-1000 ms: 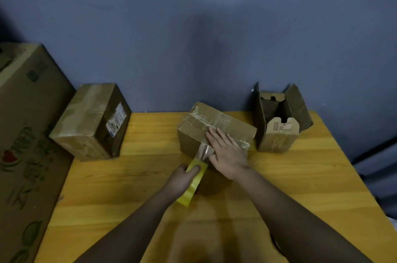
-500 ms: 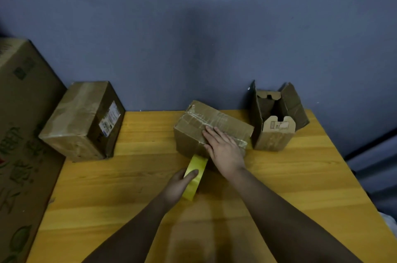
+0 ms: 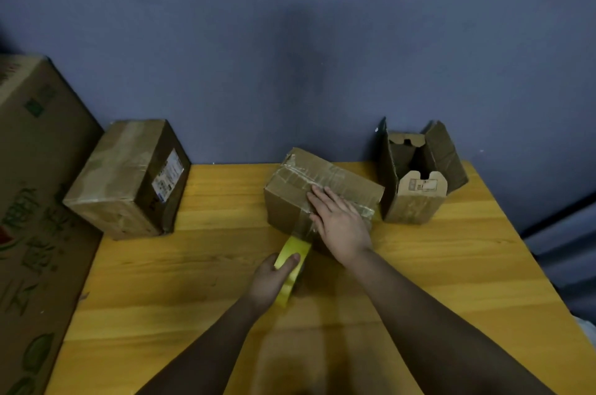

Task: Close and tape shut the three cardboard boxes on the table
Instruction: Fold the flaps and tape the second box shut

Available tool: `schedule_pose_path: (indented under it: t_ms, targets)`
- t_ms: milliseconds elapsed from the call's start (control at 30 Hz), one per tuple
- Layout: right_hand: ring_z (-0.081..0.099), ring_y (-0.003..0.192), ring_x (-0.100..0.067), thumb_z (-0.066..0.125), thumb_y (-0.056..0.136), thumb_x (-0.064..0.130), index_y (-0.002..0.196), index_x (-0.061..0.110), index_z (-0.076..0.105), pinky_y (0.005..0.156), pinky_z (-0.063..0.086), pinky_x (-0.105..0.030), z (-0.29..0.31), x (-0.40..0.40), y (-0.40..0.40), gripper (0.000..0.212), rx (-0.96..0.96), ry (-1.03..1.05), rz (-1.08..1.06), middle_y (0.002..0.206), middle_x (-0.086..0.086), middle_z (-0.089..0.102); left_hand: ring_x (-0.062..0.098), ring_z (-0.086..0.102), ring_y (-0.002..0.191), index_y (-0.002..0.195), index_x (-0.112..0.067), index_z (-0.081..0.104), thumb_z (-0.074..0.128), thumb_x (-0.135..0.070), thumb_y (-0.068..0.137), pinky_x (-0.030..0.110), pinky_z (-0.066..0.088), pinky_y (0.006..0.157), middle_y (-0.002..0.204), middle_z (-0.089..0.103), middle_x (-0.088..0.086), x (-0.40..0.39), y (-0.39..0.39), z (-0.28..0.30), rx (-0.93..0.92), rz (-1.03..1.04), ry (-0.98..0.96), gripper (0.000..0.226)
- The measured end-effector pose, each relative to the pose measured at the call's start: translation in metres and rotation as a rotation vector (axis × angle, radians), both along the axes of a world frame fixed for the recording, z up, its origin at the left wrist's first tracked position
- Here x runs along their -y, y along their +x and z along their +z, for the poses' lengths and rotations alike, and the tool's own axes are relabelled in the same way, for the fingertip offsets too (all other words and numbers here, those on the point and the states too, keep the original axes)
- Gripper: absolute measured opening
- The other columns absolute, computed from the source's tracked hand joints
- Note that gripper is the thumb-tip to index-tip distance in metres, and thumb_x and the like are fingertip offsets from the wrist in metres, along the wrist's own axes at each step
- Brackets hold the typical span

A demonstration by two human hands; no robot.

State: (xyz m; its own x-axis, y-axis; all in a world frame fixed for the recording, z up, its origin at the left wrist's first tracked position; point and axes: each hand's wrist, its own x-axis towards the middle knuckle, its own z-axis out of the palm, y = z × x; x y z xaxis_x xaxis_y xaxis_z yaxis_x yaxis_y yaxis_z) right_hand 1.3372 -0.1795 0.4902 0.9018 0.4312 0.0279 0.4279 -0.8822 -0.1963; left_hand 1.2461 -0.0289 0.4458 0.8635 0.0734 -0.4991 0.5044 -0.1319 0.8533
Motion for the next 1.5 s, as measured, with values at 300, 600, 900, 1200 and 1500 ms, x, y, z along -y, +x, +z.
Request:
schedule_pose_path:
  t_ms: [300,600,900,1200,1500]
  targets:
    - [0.026,0.136,-0.004,0.062,0.091,0.025,0.142,0.023,0.043,0.112,0.022,-0.034,0.023,0.038,-0.023,0.055,0.055,0.395,-0.069,0.143,0.012,0.039,0.022,0.055,0.106,0.143,-0.022,0.025,0.058,-0.021,0.093,0.032,0.046,0.09,0.124,0.049,0.005,-0.001,0.014,0.007,0.009,-0.024,0.015,0.061]
    - [0.053,0.109,-0.02,0.05,0.094,0.038,0.118,0.021,0.052,0.086,0.047,-0.035,-0.074,0.157,-0.139,0.029,-0.271,-0.051,-0.848,0.117,0.0,0.056,0.027,0.049,0.12,0.136,-0.019,0.046,0.051,-0.032,0.097,0.027,0.04,0.09,0.134,0.051,0.01,0.007,0.026,0.006,0.074,0.023,0.159,0.042]
    - [0.052,0.112,-0.019,0.055,0.084,0.062,0.123,0.016,0.044,0.089,0.046,-0.031,-0.091,0.168,-0.159,0.061,-0.421,-0.153,-0.95,0.12,-0.002,0.051,0.03,0.049,0.109,0.13,-0.019,0.048,0.057,-0.024,0.093,0.036,0.041,0.1,0.117,0.038,0.007,0.009,0.031,0.008,0.039,0.056,0.285,0.039]
    - [0.06,0.079,-0.018,0.073,0.081,0.029,0.102,0.019,0.049,0.067,0.05,-0.033,-0.057,0.148,-0.145,0.033,-0.421,0.385,-0.74,0.087,0.002,0.059,0.031,0.046,0.126,0.131,-0.002,0.047,0.051,-0.014,0.096,0.032,0.037,0.099,0.136,0.049,0.015,0.019,0.037,0.011,0.032,0.07,0.208,0.038]
    - [0.054,0.075,-0.008,0.067,0.073,0.067,0.093,0.024,0.045,0.063,0.04,-0.025,0.036,0.103,-0.112,0.053,-0.731,0.274,-0.323,0.085,0.007,0.056,0.034,0.047,0.118,0.125,-0.018,0.052,0.047,-0.024,0.098,0.032,0.039,0.088,0.131,0.049,0.015,0.017,0.034,0.002,0.006,0.089,0.163,0.028]
